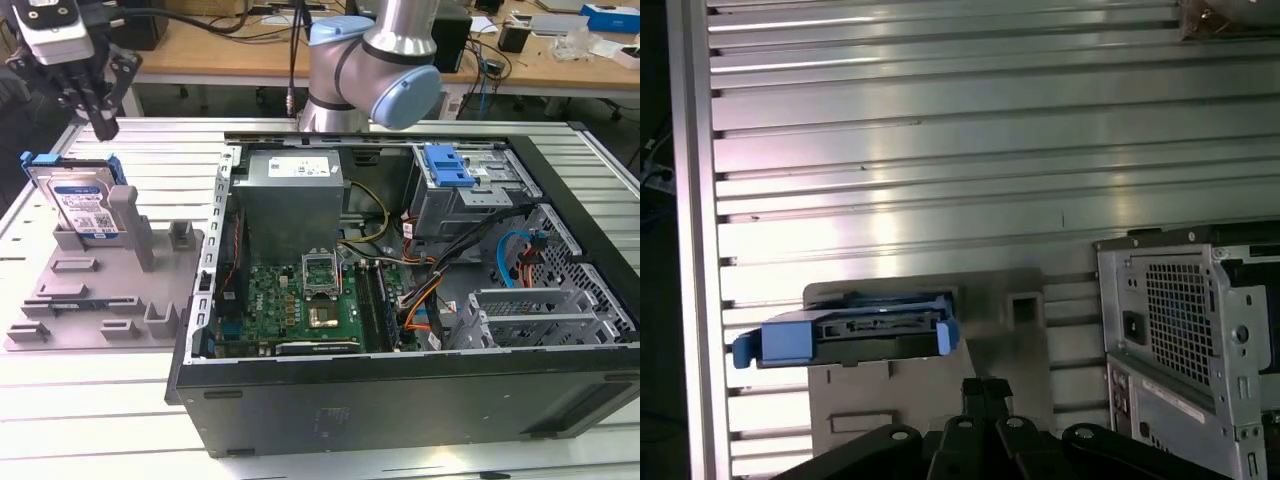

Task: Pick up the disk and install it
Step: 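Reach for the disk, then pick up the disk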

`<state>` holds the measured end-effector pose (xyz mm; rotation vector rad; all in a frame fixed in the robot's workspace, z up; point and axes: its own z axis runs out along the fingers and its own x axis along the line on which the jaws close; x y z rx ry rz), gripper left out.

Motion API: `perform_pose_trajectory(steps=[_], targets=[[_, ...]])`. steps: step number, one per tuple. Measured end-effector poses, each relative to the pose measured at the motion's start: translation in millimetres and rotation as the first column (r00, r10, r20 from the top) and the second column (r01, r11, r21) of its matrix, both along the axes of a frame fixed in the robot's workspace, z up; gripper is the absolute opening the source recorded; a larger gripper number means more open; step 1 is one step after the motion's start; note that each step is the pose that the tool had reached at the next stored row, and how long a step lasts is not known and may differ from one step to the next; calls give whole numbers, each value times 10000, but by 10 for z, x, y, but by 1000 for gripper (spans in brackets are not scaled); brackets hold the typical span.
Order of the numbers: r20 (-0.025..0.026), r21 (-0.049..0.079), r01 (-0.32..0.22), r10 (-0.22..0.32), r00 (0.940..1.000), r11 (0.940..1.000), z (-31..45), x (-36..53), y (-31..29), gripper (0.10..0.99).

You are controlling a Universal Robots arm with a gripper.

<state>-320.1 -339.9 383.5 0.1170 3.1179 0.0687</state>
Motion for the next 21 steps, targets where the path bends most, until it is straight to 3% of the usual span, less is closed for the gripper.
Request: perform_pose_trajectory(steps=[3, 8, 21], targets=[[-10, 0, 0, 0, 10000, 10000, -10, -165, 93, 106], [-16, 0, 1, -1, 10000, 10000, -19, -318, 189, 106], [-17, -16, -1, 1, 10000, 10000, -20, -340, 207, 106]])
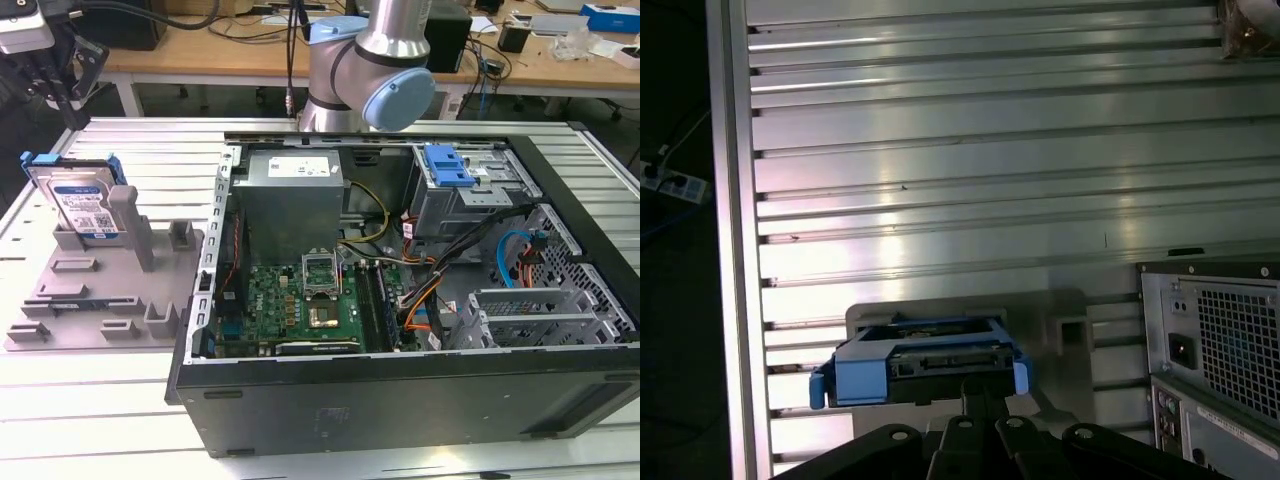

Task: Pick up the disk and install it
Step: 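Pick up the disk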

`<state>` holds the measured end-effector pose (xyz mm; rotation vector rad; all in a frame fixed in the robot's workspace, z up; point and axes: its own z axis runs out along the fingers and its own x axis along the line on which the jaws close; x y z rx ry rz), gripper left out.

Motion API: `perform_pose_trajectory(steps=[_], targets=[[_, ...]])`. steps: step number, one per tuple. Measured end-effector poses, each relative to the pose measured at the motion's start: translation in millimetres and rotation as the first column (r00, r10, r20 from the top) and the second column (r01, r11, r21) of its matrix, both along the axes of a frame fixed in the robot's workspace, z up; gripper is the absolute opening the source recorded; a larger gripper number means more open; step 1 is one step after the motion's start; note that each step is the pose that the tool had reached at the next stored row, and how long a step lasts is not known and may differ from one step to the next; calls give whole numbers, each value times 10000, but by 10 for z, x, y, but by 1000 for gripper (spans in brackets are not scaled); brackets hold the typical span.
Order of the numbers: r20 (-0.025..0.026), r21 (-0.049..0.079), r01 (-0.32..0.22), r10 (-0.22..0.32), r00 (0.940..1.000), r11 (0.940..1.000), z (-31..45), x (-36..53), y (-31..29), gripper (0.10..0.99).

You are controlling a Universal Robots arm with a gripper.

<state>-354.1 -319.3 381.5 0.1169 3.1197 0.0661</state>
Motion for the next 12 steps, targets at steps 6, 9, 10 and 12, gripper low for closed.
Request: perform_pose_trajectory(steps=[6, 9, 10, 12], targets=[[-4, -2, -61, 61, 10000, 10000, 0, 0, 0, 106], [-10, -1, -810, 810, 9967, 9967, -2, 0, 0, 106], [-12, -1, -1336, 1336, 9910, 9910, -6, 0, 0, 106], [-14, -1, -1997, 1997, 9798, 9799, -11, 0, 0, 106]])
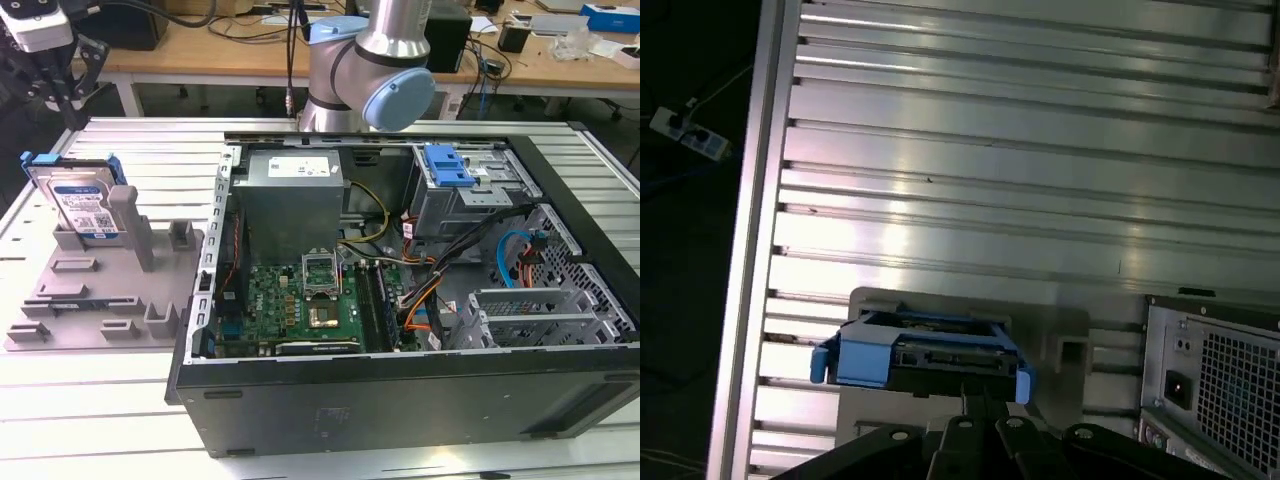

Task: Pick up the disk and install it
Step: 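Pick up the disk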

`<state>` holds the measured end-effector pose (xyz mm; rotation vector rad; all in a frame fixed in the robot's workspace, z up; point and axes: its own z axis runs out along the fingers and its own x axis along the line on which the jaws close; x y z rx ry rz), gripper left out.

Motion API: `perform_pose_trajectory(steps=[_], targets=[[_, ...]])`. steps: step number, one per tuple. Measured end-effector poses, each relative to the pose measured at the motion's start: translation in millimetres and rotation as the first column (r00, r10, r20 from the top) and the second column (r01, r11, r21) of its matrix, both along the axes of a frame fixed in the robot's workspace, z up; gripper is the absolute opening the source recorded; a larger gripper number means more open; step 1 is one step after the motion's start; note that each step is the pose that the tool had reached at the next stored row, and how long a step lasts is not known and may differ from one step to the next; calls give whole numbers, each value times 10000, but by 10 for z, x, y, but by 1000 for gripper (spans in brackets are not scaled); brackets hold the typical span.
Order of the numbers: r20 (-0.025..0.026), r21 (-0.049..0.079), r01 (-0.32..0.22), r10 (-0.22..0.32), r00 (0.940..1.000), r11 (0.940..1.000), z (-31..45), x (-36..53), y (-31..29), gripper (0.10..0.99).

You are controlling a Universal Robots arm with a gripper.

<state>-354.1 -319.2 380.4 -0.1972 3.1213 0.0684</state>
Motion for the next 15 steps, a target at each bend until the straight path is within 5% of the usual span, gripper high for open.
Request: perform_pose_trajectory(steps=[6, 10, 11, 15], targets=[[1, 1, -1261, 1261, 9920, 9920, -7, 0, 0, 106], [1, 1, -2168, 2168, 9762, 9762, -8, 0, 0, 106], [0, 0, -2390, 2390, 9710, 9710, -8, 0, 0, 106], [1, 0, -3687, 3687, 9295, 9295, -11, 0, 0, 106]])
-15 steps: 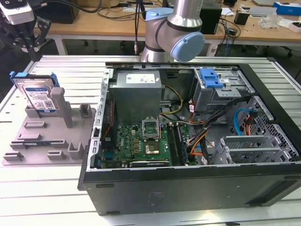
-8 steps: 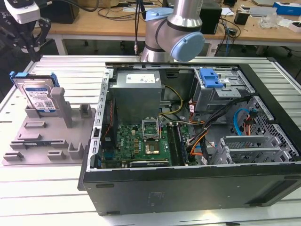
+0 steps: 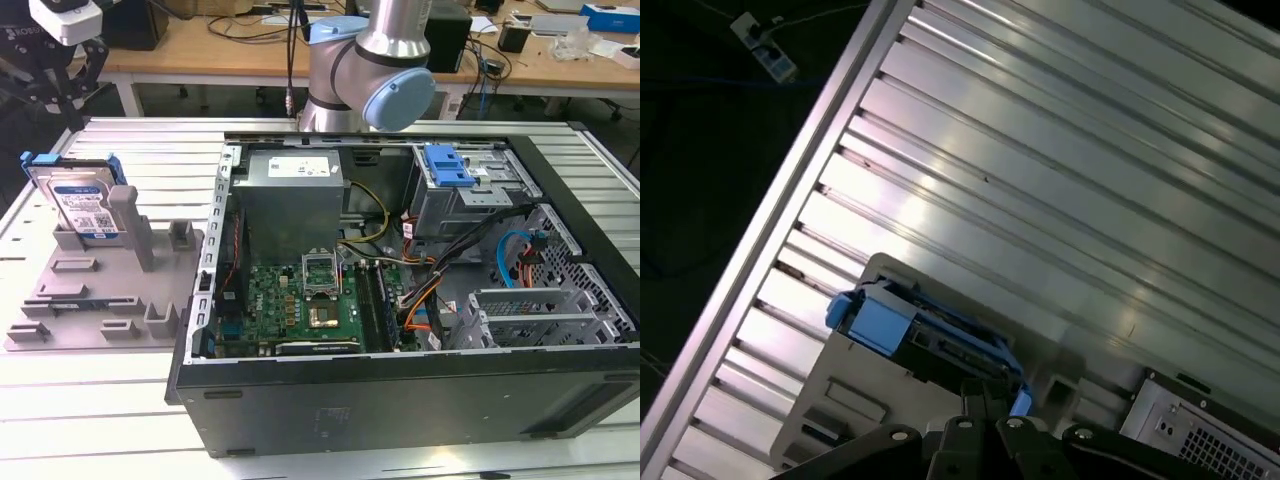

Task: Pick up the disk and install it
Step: 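Pick up the disk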

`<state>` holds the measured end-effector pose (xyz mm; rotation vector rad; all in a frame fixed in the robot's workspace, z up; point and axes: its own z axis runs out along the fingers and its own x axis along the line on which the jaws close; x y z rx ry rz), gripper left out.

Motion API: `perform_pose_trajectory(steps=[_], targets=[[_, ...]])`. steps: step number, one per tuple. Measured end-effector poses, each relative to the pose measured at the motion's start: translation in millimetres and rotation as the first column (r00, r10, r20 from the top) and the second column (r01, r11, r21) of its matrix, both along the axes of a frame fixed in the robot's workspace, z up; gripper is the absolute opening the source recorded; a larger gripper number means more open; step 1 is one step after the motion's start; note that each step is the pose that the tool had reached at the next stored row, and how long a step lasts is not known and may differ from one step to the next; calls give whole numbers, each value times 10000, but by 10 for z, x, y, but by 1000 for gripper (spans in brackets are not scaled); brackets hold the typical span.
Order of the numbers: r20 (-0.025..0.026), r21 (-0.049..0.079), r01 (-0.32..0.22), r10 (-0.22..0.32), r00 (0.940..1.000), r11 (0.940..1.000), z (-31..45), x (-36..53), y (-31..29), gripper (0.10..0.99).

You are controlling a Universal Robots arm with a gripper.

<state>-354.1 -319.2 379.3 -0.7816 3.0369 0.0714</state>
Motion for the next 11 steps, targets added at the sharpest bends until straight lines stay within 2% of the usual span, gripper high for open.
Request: perform_pose_trajectory(steps=[3, 5, 7, 11], targets=[[0, 0, -664, 664, 9978, 9978, -1, 0, 0, 106], [0, 0, -1076, 1076, 9942, 9942, -2, 0, 0, 106], [-1, 0, -1617, 1617, 9868, 9868, -3, 0, 0, 106], [0, 0, -2332, 2332, 9724, 9724, -6, 0, 0, 106]])
